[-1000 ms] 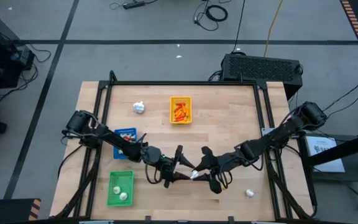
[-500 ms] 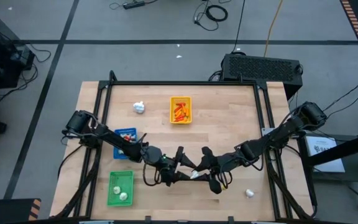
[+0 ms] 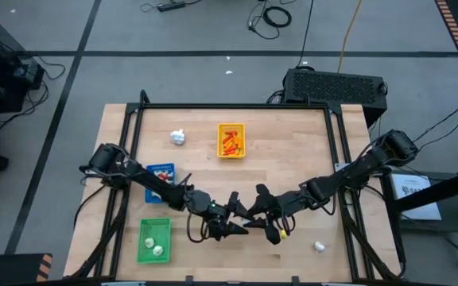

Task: Sort produce into baskets
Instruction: Put the garlic into the green bin

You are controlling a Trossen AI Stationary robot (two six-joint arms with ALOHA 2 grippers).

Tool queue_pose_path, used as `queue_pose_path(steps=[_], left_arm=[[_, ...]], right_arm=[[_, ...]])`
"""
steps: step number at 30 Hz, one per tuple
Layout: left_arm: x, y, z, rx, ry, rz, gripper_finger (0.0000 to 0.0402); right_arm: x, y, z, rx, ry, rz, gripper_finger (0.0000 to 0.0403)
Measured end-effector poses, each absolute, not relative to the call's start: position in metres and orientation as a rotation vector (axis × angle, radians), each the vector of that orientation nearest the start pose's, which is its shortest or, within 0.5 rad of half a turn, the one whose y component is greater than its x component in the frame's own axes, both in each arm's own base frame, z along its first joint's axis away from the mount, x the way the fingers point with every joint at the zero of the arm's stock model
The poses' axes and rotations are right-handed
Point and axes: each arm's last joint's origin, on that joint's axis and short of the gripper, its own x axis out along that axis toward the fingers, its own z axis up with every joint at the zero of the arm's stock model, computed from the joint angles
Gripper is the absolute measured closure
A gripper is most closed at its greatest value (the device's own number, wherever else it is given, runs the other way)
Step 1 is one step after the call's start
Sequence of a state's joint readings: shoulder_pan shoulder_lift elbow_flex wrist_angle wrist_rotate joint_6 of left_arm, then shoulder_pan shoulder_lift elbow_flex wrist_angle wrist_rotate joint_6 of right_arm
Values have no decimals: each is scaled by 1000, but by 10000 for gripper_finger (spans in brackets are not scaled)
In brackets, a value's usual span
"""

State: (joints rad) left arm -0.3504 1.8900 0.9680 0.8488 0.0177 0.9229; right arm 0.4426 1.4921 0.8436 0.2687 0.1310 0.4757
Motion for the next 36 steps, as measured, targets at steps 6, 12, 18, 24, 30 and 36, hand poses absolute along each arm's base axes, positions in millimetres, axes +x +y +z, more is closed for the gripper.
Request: queue_pose_path(steps=[6,12,18,24,30,36], left_arm=[[372,-134,184,936,-61,-345,89],[372,-134,185,937,-71,-331,89],[372,-134,185,937,-70,-331,120],[372,-134,185,937,-70,-331,177],[372,-134,185,937,-70,-332,218],[372,-134,185,937,-69,-329,223]], right_arm=[[290,135,230,382,443,213,268],[289,137,230,377,448,223,268],[289,136,229,354,457,223,268],[288,136,227,351,475,218,268],[288,136,227,351,474,217,268],[288,136,227,345,472,214,254]])
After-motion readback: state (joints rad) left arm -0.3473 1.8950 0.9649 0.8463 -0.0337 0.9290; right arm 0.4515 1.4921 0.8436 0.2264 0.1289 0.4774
